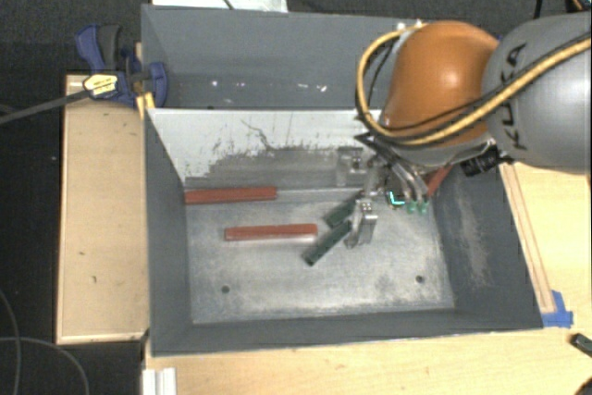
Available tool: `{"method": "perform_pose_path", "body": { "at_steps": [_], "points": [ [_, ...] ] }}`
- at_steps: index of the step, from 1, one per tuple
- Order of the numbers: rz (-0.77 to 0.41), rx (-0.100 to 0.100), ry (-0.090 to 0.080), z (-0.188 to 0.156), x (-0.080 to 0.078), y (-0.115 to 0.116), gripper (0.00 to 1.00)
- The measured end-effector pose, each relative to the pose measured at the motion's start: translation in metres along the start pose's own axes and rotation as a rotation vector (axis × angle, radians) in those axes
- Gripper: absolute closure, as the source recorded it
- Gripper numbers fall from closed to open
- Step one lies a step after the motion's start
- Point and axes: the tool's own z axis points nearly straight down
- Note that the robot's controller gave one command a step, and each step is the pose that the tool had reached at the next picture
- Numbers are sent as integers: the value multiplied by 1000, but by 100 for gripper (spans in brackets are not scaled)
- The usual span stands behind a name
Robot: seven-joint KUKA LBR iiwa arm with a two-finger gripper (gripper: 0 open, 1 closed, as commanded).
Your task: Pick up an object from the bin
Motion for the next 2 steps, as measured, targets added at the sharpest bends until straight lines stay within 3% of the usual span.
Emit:
{"method": "perform_pose_path", "body": {
  "at_steps": [1, 2],
  "points": [
    [-228, 0, -1, 130, -10, 32, 0],
    [-222, 0, -11, 123, -13, 32, 100]
  ]
}}
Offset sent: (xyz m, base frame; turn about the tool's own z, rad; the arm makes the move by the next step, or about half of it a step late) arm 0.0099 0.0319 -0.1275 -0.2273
